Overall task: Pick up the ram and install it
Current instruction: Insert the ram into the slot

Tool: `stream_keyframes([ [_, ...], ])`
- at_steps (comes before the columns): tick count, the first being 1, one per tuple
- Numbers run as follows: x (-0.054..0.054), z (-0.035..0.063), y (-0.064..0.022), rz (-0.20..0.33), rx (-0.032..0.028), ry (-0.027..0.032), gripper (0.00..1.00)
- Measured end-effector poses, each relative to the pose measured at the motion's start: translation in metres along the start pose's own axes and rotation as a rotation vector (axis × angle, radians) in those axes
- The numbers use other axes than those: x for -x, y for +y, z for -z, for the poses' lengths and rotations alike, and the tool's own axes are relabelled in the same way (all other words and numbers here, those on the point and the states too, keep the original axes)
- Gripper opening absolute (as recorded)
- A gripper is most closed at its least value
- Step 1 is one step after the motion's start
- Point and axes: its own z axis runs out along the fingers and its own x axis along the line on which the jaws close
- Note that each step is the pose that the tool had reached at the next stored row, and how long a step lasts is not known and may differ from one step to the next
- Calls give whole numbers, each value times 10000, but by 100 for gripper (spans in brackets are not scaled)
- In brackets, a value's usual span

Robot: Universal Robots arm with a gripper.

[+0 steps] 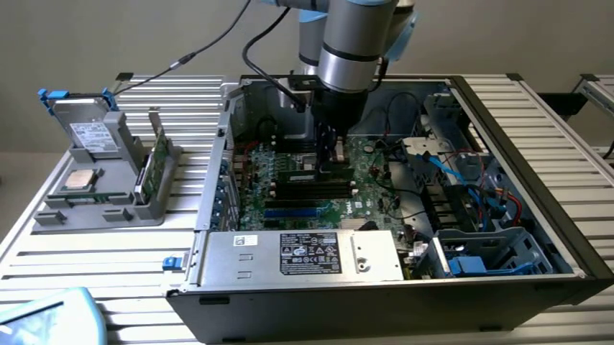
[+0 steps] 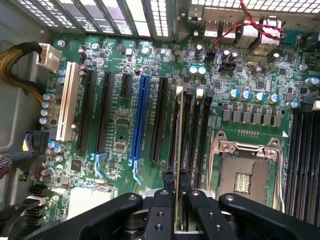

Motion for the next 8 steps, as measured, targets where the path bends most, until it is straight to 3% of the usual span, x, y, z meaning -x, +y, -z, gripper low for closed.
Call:
stream_keyframes([
  [8,10,-78,-11,-9,3,17,14],
])
